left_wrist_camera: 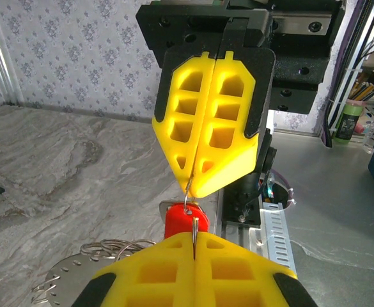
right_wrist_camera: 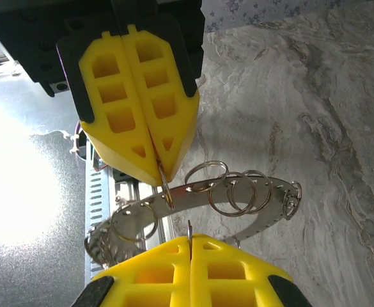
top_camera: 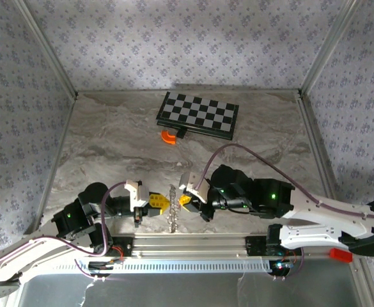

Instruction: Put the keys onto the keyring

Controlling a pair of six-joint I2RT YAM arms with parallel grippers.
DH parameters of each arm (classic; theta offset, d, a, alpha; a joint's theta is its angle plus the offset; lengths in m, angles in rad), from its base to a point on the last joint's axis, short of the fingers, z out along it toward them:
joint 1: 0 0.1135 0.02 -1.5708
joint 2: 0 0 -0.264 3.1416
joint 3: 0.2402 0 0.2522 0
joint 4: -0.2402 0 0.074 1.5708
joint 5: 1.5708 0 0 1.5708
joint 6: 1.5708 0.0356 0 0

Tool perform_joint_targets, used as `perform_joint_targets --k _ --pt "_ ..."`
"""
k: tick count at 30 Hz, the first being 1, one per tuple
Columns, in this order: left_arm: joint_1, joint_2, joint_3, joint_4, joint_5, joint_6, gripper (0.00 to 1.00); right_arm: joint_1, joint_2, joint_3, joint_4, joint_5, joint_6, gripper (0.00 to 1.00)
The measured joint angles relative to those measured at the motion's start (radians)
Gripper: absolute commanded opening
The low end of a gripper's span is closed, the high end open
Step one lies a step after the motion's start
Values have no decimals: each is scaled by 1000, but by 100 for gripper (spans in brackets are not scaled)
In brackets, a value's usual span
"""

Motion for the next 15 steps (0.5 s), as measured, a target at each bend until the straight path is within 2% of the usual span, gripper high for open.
perform_joint_targets --k 15 --pt "0 0 0 0 -1 0 0 6 9 2 25 -3 -3 0"
